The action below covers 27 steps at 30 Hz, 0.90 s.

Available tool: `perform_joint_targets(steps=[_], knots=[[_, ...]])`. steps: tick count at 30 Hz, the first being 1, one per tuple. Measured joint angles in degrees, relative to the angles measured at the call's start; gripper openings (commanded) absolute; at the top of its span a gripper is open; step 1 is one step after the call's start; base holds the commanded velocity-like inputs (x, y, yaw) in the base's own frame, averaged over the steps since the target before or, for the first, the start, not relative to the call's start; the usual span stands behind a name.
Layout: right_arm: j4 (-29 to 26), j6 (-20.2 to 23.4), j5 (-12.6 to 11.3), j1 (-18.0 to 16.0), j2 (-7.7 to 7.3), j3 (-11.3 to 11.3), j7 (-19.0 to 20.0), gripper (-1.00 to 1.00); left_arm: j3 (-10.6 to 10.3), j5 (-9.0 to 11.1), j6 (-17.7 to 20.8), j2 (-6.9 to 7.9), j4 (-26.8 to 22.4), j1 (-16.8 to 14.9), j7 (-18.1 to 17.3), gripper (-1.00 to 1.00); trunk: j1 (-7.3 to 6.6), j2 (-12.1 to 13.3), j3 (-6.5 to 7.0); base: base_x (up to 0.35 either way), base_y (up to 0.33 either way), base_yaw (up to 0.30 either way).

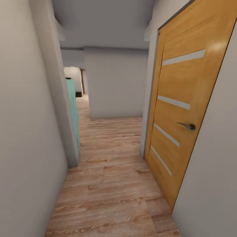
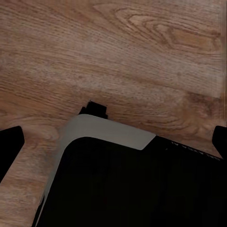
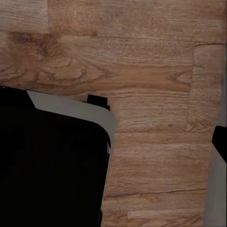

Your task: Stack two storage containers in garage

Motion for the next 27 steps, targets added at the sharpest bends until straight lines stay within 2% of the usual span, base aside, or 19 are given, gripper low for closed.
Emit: perform_joint_targets(steps=[17,27], knots=[[0.0,0.1,0.2,0.0,0.07,0.4,-0.1,1.00,-0.1,0.1,-0.3,0.05,0.0,0.0,0.0,1.00,0.00,0.0,0.00,0.306,-0.174,0.272],[0.0,0.1,0.3,0.0,-0.24,0.5,0.0,1.00,-0.1,0.1,-0.3,0.08,0.0,0.0,0.0,1.00,0.00,0.0,0.00,0.307,-0.166,0.057]])
